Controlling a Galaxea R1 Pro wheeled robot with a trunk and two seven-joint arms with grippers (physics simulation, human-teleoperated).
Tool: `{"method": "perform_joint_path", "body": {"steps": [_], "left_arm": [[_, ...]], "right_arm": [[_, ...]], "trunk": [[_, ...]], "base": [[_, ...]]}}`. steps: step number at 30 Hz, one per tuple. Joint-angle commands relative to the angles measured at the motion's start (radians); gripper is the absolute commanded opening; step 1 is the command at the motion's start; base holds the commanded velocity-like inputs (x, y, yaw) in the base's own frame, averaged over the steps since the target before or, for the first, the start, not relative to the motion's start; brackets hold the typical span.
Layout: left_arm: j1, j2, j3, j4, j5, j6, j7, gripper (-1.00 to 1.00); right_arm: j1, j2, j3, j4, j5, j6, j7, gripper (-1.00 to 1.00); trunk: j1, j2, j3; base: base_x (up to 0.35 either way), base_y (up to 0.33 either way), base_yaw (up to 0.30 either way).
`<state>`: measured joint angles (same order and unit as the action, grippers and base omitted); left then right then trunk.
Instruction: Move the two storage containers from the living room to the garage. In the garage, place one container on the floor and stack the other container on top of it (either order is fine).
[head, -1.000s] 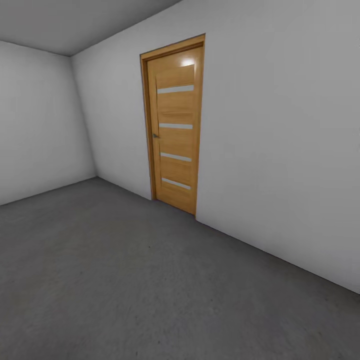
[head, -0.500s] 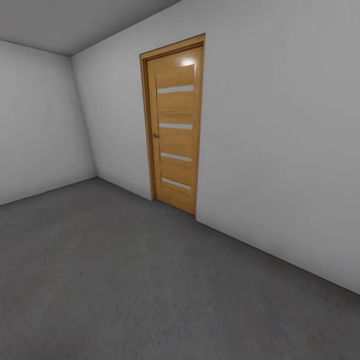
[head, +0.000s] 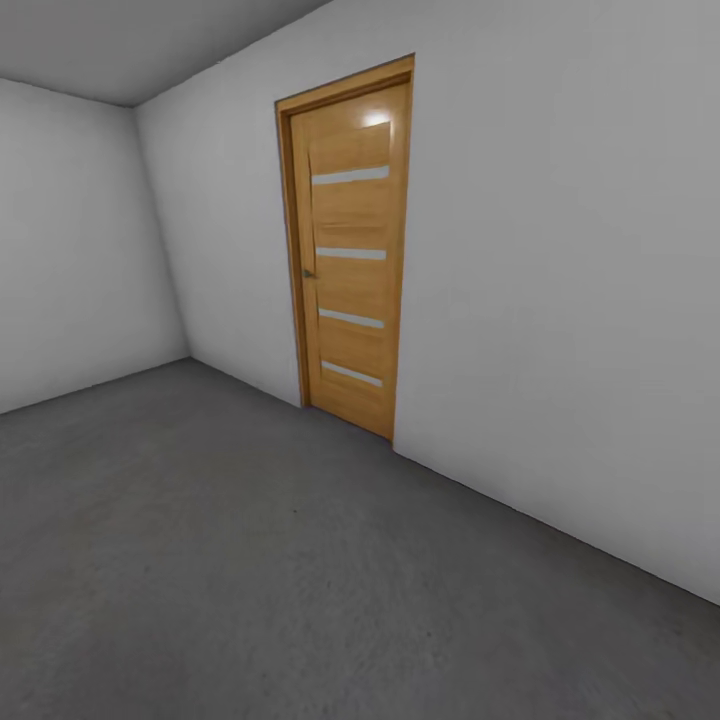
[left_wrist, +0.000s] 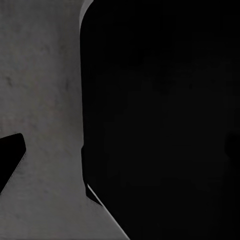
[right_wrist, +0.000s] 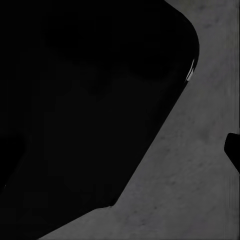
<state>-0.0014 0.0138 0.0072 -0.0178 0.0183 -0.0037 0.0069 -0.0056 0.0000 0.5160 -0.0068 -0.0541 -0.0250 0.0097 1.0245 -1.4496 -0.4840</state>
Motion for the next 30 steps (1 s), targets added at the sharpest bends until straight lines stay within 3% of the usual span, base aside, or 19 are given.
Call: {"method": "perform_joint_path", "body": {"steps": [1, 17, 23, 30], "left_arm": [[0.000, 0.000, 0.000, -0.001, 0.005, -0.001, 0.001, 1.00], [0.000, 0.000, 0.002, -0.001, 0.012, -0.001, 0.001, 1.00], [0.000, 0.001, 0.001, -0.001, 0.045, -0.001, 0.000, 1.00], [0.000, 0.002, 0.002, -0.001, 0.057, -0.001, 0.000, 1.00]], "right_arm": [[-0.001, 0.000, 0.006, 0.001, -0.006, -0.003, 0.001, 1.00], [-0.001, -0.002, 0.006, 0.001, -0.006, -0.003, 0.001, 1.00], [-0.001, 0.000, 0.006, 0.001, -0.006, -0.003, 0.001, 1.00], [-0.001, -0.005, 0.013, 0.001, 0.004, -0.006, -0.007, 1.00]], "trunk": [[0.001, 0.000, -0.001], [0.001, 0.000, -0.001], [0.001, 0.000, -0.001], [0.001, 0.000, -0.001]], "base": [[0.324, 0.000, 0.000], [0.324, 0.000, 0.000], [0.324, 0.000, 0.000], [0.324, 0.000, 0.000]]}}
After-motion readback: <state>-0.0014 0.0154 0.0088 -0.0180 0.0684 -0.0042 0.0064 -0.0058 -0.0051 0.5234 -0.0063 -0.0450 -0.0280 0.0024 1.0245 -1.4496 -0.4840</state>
